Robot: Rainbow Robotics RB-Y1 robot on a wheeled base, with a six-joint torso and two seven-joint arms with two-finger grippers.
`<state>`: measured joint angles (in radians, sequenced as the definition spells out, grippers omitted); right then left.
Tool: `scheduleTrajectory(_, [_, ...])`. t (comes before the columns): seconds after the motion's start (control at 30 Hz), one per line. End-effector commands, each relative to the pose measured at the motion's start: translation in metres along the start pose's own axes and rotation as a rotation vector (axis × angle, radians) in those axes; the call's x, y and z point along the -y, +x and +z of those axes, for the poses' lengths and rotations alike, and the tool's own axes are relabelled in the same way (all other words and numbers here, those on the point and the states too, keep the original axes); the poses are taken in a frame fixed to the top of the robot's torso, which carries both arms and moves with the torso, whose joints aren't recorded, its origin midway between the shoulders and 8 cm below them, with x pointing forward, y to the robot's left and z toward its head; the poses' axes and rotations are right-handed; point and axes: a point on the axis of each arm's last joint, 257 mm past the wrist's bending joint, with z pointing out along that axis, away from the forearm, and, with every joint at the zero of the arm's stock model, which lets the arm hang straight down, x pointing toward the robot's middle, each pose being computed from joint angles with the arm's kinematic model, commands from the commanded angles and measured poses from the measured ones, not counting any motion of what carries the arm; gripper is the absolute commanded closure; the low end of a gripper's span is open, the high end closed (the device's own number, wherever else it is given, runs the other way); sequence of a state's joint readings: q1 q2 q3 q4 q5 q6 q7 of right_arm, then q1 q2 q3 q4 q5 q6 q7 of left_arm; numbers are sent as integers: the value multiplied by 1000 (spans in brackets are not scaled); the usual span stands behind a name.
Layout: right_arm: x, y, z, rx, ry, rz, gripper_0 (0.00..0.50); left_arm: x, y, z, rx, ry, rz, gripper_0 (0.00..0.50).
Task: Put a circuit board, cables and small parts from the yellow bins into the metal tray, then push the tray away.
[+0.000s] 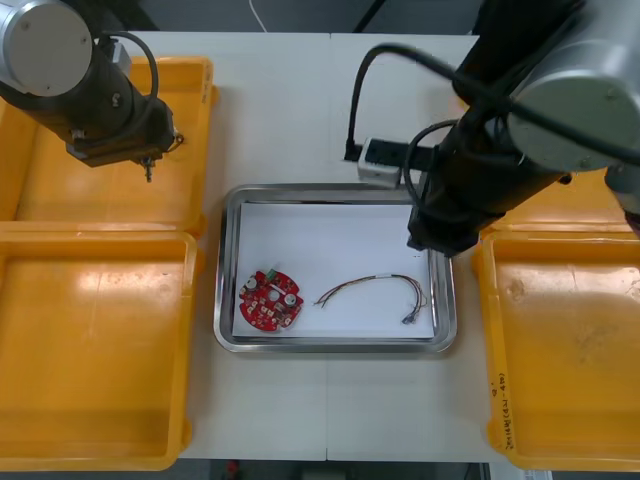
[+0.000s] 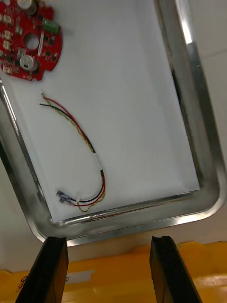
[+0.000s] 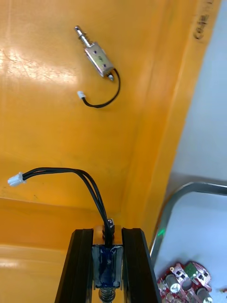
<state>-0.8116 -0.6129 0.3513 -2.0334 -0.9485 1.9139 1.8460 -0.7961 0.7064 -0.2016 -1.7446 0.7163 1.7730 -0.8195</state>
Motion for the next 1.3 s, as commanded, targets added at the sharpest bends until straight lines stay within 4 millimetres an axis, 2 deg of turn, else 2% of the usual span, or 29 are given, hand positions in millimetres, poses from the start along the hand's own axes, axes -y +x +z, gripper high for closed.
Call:
scheduleTrajectory(0.03, [41,-11,-55,112,106,17,0,30,-9,-28,58,68,16,500])
scheduleTrajectory(0.07, [52,-7,-65,124,133,43,0,37,-6,-29,63,75,28,499])
scheduleTrajectory(0.2, [75,9,-81,120,193,96,0,58,5,-29,73,89,78,499])
scheduleTrajectory(0.37, [111,35,-102,112,291,202,0,92,31,-21,71,106,159,500])
scheduleTrajectory(0.67, [162,90,-120,133,323,474,0,125,75,7,32,84,270,497])
scheduleTrajectory(0.87, [193,132,-135,120,396,633,0,132,89,30,27,46,297,498])
scheduleTrajectory(1.0, [208,160,-139,77,453,722,0,133,90,47,36,22,295,499])
scheduleTrajectory(1.3, [219,193,-138,69,461,874,0,129,91,73,42,-6,293,497])
